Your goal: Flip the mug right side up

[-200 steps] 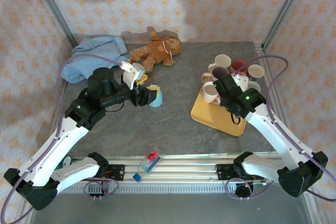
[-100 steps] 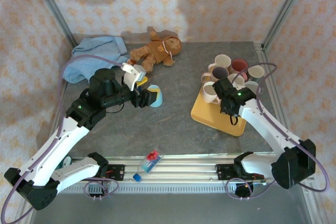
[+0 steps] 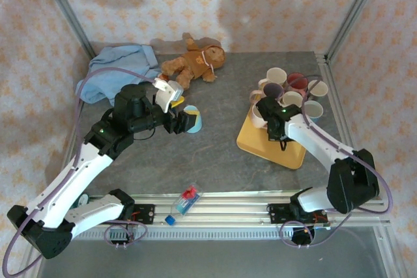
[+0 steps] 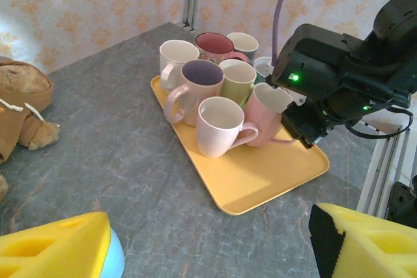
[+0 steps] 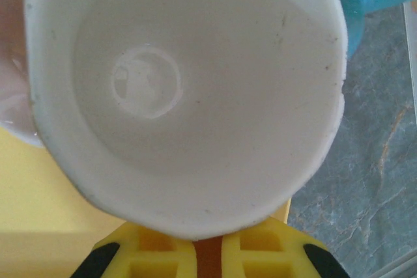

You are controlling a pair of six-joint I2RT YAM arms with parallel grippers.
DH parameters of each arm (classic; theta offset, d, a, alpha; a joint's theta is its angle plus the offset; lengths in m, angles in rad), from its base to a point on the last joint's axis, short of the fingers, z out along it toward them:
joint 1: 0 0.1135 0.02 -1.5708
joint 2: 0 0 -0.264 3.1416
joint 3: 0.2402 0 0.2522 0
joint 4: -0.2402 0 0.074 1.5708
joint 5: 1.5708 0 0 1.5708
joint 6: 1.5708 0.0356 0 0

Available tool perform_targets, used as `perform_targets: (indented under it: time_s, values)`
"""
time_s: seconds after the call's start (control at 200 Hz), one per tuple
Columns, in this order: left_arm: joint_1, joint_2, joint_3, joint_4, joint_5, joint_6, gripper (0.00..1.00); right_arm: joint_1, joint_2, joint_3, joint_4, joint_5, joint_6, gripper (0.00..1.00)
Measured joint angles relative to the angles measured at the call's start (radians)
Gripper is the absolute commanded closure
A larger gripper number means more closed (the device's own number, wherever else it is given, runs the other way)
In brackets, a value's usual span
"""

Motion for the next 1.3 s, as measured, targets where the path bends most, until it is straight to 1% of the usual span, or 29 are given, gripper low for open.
perform_targets:
  time_s: [0.115, 0.31, 0.36, 0.46, 0.616, 0.771, 0.911, 1.041, 1.146, 1.301]
  values:
    - [0.0, 0.011, -0.007, -0.005, 0.0, 0.007, 0.15, -0.003, 0.03, 0.003, 0.017, 0.004, -0.033, 1.0]
    - [0.0, 0.039, -0.012, -0.033, -0.004, 0.026, 0.14, -0.016, 0.067, 0.02, 0.052, 0.018, -0.074, 1.0]
    - [0.0, 0.045, -0.012, -0.043, -0.005, 0.031, 0.14, -0.017, 0.073, 0.022, 0.061, 0.021, -0.084, 0.98]
    - [0.0, 0.052, -0.017, -0.053, -0.008, 0.041, 0.14, -0.02, 0.081, 0.026, 0.074, 0.026, -0.104, 0.93]
    - [0.0, 0.056, -0.02, -0.077, -0.028, 0.044, 0.15, -0.023, 0.094, 0.037, 0.08, 0.029, -0.119, 0.77]
    - [0.0, 0.065, -0.023, -0.102, -0.08, 0.041, 0.15, -0.022, 0.086, 0.048, 0.084, 0.034, -0.129, 0.68]
    - [0.0, 0.055, -0.044, -0.111, -0.14, 0.017, 0.15, -0.022, 0.022, 0.052, 0.08, 0.029, -0.12, 0.62]
    - [0.0, 0.031, -0.061, -0.142, -0.218, -0.032, 0.15, -0.022, -0.085, 0.052, 0.064, 0.006, -0.11, 0.57]
    - [0.0, 0.017, -0.061, -0.179, -0.293, -0.095, 0.15, -0.023, -0.183, 0.052, 0.057, -0.048, -0.109, 0.54]
    - [0.0, 0.021, -0.053, -0.267, -0.398, -0.218, 0.15, -0.023, -0.294, 0.052, 0.054, -0.171, -0.104, 0.53]
